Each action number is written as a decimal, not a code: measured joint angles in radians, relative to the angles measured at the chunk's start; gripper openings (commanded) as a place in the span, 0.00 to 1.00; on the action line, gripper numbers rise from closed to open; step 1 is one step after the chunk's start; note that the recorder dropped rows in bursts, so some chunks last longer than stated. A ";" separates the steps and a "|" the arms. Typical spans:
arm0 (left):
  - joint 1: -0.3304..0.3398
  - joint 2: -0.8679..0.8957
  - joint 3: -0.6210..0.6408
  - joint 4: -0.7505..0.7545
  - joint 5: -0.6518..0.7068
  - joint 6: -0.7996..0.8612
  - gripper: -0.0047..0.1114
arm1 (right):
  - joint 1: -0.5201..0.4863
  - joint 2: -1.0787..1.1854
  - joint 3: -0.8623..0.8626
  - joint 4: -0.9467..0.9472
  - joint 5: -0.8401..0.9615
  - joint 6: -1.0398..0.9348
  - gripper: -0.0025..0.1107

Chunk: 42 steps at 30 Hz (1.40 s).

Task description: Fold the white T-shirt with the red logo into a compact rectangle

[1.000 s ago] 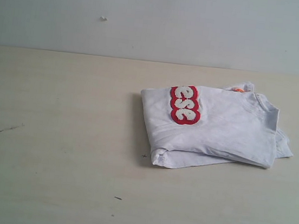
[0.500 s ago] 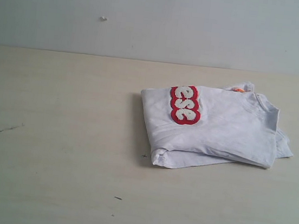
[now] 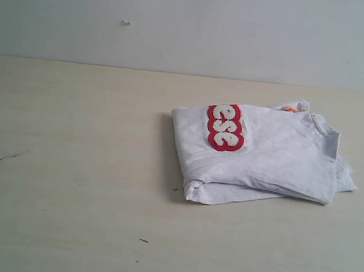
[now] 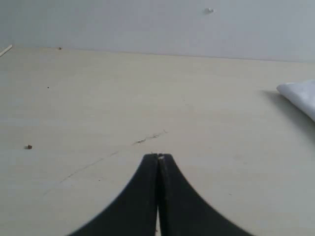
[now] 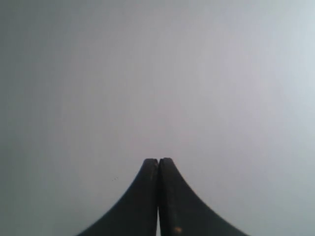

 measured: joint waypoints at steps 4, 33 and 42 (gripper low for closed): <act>0.000 0.000 0.000 0.000 0.000 0.000 0.04 | 0.000 0.000 0.092 -0.039 -0.111 0.016 0.02; 0.000 0.000 0.000 0.000 0.000 0.000 0.04 | 0.041 0.002 0.749 -0.271 -0.449 0.232 0.02; 0.000 0.000 0.000 0.000 0.005 0.000 0.04 | 0.041 0.002 0.749 -0.254 -0.273 0.160 0.02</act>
